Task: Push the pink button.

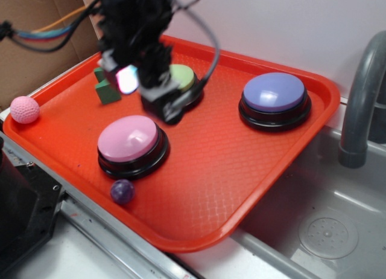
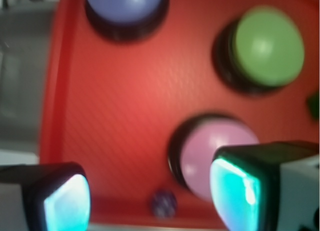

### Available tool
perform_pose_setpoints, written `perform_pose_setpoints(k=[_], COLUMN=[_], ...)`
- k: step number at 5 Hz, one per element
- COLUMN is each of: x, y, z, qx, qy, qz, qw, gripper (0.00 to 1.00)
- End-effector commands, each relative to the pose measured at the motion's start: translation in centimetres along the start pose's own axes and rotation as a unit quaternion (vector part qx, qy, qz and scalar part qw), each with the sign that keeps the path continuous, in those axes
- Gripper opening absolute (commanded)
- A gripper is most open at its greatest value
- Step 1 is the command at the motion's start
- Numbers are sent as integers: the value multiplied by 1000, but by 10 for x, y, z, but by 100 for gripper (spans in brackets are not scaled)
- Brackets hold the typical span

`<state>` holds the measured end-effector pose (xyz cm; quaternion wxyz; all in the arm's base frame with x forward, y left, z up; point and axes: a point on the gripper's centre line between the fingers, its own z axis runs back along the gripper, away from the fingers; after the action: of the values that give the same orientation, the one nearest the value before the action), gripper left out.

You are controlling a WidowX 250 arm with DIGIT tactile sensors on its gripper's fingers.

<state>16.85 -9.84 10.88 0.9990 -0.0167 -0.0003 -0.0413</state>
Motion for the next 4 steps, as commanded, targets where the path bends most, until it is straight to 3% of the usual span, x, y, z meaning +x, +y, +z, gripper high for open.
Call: perform_pose_setpoints(k=[1,2,3,4], x=[-39,-35,-17,4], y=[43,70,89,79], z=[4,-4,-27,-51], qx=[21,35,29,9], qy=[46,48,33,18], qz=[48,33,9,-18], qw=[998,998,999,1000], gripper=[100,100,100,100])
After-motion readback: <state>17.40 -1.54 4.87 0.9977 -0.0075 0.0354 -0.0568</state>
